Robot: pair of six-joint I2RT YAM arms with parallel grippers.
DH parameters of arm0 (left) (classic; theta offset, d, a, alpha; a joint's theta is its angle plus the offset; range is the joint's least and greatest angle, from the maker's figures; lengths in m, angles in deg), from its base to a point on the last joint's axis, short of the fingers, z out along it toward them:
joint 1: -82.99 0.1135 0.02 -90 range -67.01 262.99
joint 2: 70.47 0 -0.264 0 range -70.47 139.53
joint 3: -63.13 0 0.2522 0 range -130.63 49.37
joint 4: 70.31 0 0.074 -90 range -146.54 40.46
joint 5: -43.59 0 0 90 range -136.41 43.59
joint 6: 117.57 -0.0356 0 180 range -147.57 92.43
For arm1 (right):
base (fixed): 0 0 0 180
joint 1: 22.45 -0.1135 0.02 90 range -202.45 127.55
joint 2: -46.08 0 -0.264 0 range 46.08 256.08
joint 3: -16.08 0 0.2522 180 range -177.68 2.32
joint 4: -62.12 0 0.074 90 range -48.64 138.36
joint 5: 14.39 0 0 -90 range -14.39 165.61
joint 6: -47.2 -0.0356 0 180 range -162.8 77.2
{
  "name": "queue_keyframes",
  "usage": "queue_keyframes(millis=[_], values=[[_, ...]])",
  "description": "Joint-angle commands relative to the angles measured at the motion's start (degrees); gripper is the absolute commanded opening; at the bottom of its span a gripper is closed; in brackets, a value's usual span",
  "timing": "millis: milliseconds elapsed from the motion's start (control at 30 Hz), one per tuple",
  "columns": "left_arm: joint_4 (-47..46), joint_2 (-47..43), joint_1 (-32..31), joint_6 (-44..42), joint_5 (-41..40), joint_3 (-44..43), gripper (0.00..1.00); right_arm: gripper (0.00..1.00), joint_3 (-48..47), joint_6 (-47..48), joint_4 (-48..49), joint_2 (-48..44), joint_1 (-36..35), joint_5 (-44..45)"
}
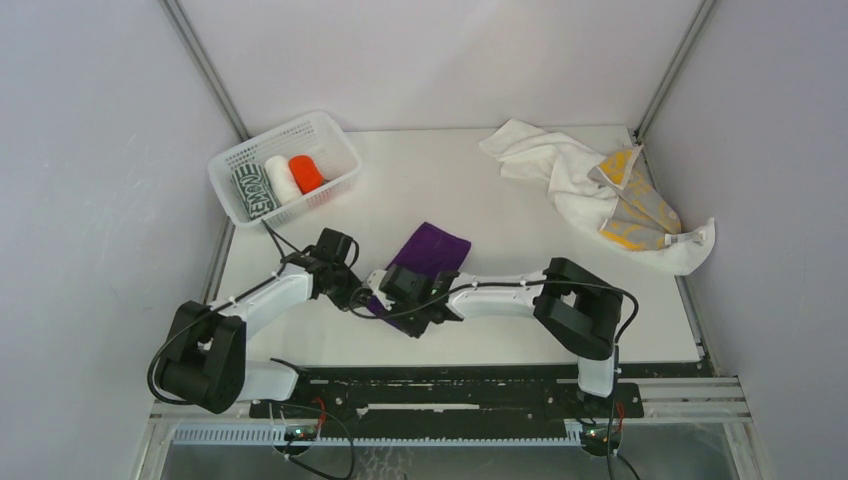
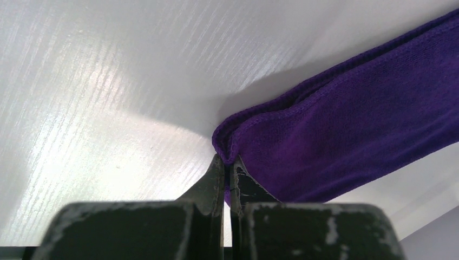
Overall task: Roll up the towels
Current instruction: Roll the towel at the center of the board.
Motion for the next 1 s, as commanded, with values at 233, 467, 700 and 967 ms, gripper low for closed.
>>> queue_keyframes(millis=[233, 467, 700, 967], values=[[0.49, -1.66, 0.23, -0.89, -0.9, -4.2, 0.09, 0.0, 8.94, -14.27, 16.52, -3.12, 14.07, -45.95], [0.03, -2.66, 0.37, -1.07, -1.09, -3.66, 0.31, 0.0, 14.21, -28.19, 34.11, 1.7, 20.19, -58.08], [-1.32, -9.18, 0.66, -0.28, -1.37, -0.18, 0.6, 0.0, 19.24, -40.56, 49.14, 6.62, 23.27, -61.5], [-3.25, -16.69, 0.59, 1.02, 2.2, 6.39, 0.72, 0.0, 25.94, -52.77, 64.91, 10.36, 25.83, -60.52]])
